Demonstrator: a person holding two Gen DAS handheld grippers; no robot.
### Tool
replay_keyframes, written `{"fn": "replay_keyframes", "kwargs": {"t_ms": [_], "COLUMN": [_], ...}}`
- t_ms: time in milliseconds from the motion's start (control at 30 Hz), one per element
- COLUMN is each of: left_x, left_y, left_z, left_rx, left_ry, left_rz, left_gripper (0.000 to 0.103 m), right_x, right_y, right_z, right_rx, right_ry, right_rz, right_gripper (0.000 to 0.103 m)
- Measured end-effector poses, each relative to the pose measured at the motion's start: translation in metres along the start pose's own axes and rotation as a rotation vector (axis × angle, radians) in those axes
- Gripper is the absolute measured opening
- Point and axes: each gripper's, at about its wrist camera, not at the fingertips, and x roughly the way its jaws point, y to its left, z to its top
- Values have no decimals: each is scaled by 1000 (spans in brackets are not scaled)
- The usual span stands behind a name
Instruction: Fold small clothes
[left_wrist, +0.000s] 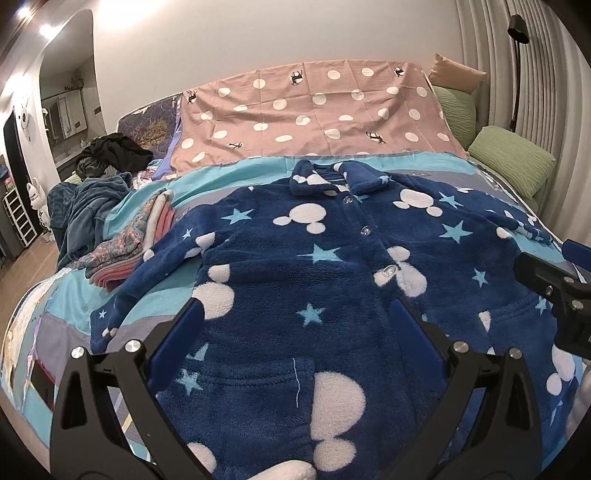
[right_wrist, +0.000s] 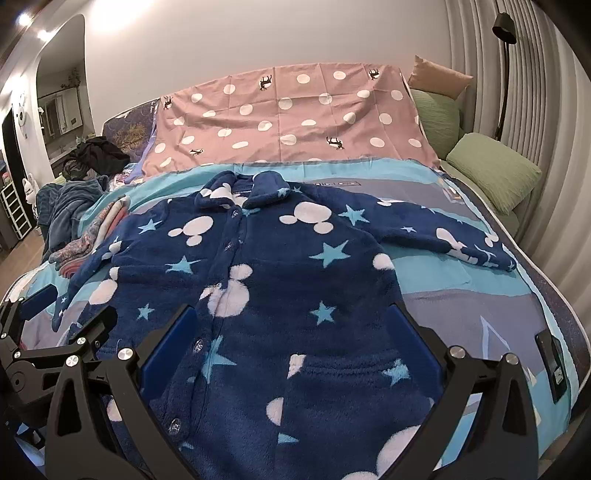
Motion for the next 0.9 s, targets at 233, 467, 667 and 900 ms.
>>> {"fn": "replay_keyframes", "kwargs": {"t_ms": [233, 467, 667, 900], "left_x": [-1, -3, -4, -3], "left_y": [-1, -1, 3, 6], "left_z": [-2, -2, -4, -4], "left_rx": [-2, -3, -7, -15], "left_ry": [1, -1, 9, 23], "left_rz": [1, 2, 2, -6], "left_gripper": [101, 101, 101, 101], "right_x": [-1, -1, -3, -2], "right_y": [0, 1, 1, 4], "right_z": [-1, -2, -8, -10], "right_rx": [2, 8, 43, 25], "right_ry": [0, -2, -10, 6], "right_rz": [1, 6, 14, 18], "right_gripper": [102, 102, 102, 102]}}
